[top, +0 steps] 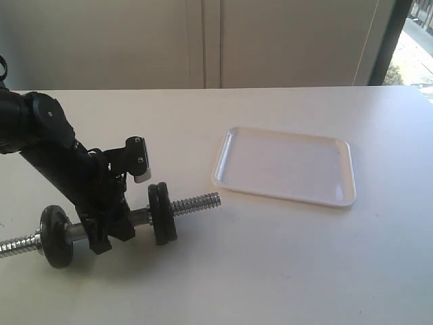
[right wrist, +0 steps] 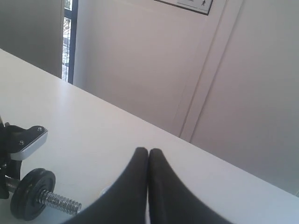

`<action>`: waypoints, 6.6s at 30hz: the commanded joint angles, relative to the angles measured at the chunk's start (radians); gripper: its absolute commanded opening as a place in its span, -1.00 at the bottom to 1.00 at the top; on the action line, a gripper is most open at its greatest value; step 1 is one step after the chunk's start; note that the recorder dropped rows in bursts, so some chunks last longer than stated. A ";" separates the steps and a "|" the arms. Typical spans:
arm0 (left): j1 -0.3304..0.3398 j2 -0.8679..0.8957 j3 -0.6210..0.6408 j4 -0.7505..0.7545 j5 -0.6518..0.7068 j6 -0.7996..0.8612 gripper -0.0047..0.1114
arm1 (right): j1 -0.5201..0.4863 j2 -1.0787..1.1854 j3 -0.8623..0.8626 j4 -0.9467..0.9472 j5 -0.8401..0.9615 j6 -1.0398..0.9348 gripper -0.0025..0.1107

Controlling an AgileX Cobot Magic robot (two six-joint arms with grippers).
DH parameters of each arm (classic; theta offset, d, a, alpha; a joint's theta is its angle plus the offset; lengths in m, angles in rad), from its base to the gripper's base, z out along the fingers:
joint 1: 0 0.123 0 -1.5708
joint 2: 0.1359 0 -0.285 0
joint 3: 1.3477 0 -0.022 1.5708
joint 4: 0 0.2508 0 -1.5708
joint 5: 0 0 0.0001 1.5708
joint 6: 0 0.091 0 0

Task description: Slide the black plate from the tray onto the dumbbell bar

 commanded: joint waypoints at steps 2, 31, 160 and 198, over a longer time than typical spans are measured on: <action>-0.002 -0.047 -0.026 -0.087 0.018 -0.003 -0.26 | 0.003 -0.003 0.004 0.004 -0.012 -0.001 -0.96; -0.002 -0.523 -0.028 0.018 0.041 -0.556 -0.35 | 0.003 -0.003 0.004 0.003 -0.016 -0.001 -0.96; 0.242 -1.783 1.068 0.391 -0.325 -1.317 -0.92 | 0.003 -0.003 0.004 0.002 -0.016 -0.001 -0.96; 0.242 -1.783 1.068 0.389 -0.316 -1.187 -0.92 | 0.003 -0.003 0.004 0.002 -0.018 -0.001 -0.96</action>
